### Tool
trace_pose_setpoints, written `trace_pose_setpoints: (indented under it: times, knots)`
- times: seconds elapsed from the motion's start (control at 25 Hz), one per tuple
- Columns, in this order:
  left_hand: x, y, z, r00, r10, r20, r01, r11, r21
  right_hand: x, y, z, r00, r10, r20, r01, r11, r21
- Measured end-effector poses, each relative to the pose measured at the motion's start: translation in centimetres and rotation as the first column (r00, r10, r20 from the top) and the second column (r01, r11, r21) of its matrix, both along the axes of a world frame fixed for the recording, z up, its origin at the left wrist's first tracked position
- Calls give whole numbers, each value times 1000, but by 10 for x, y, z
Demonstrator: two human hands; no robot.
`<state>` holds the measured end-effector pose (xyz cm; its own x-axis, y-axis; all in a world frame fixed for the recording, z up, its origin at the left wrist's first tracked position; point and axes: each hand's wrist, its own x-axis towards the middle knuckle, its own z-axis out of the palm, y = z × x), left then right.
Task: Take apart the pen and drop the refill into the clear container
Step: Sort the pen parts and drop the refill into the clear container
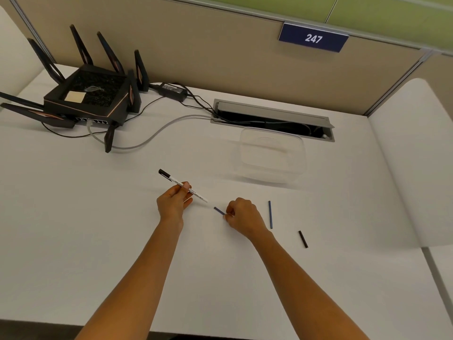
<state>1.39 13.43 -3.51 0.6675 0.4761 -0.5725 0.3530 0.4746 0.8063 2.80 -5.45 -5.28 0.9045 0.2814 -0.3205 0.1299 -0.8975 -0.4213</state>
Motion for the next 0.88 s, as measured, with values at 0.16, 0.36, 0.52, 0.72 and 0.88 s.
trace_pose_setpoints:
  times: [0.16, 0.36, 0.52, 0.72, 0.88]
  knots:
    - [-3, 2, 1, 1000, 28, 5, -28, 999, -44, -1, 4, 0, 1000, 2, 10, -1, 999, -41]
    - [-4, -1, 2, 1000, 27, 4, -26, 995, -91, 3, 2, 6, 982, -181, -56, 186, 978, 96]
    - [0, -9, 6, 1000, 0, 9, 1, 995, -103, 13, -4, 21, 943, -316, -98, 331, 915, 232]
    - [7, -17, 8, 999, -35, 23, 38, 991, -130, 43, -19, 60, 897, -437, -59, 424, 818, 389]
    - [13, -21, 7, 999, -42, 20, 44, 985, -168, 89, -33, 85, 840, -540, -48, 498, 733, 464]
